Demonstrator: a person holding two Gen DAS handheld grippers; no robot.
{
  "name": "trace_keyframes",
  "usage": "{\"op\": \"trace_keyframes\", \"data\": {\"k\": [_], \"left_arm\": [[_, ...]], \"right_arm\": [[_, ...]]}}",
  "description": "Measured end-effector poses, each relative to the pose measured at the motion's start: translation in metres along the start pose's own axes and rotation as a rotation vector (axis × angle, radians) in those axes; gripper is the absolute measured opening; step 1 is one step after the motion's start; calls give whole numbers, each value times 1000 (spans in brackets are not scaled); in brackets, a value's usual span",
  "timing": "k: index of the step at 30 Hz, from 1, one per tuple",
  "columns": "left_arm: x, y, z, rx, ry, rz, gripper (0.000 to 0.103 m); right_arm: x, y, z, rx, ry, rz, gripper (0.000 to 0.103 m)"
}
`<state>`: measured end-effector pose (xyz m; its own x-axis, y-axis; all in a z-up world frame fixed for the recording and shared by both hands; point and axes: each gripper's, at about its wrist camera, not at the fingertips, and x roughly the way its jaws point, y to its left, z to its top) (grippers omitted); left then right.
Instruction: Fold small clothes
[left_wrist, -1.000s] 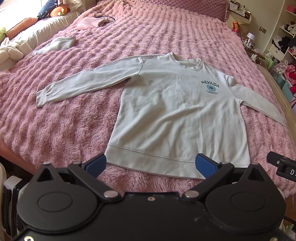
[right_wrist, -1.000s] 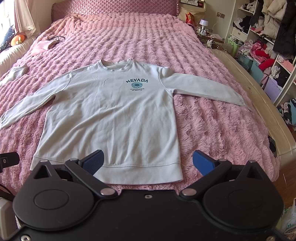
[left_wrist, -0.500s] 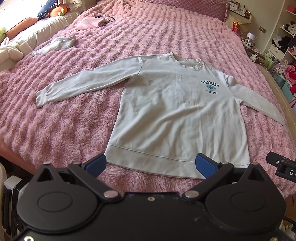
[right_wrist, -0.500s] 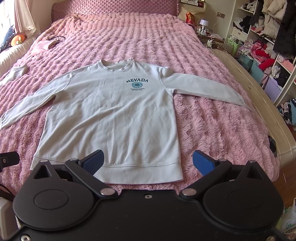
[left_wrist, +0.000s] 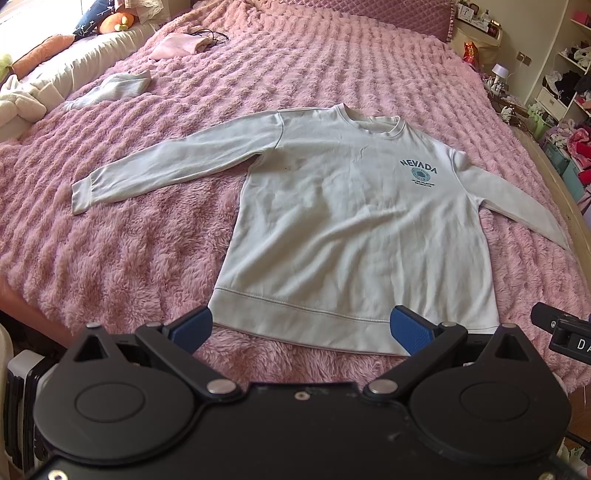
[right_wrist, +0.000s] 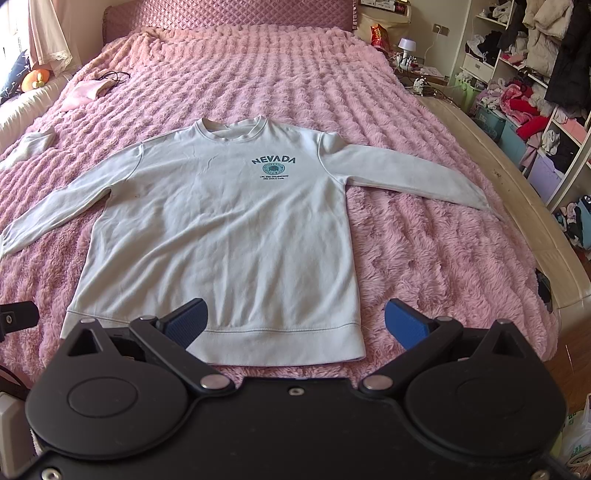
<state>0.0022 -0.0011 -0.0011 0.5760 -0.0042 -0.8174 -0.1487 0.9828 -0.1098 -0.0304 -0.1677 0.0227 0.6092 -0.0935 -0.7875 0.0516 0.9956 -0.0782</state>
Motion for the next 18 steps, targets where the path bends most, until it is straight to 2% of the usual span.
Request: {"op": "trace_keyframes", "data": {"k": [18], "left_arm": [[-1,0,0,0,0,-2,103]], "right_arm": [[0,-2,0,2,0,1,103]]}}
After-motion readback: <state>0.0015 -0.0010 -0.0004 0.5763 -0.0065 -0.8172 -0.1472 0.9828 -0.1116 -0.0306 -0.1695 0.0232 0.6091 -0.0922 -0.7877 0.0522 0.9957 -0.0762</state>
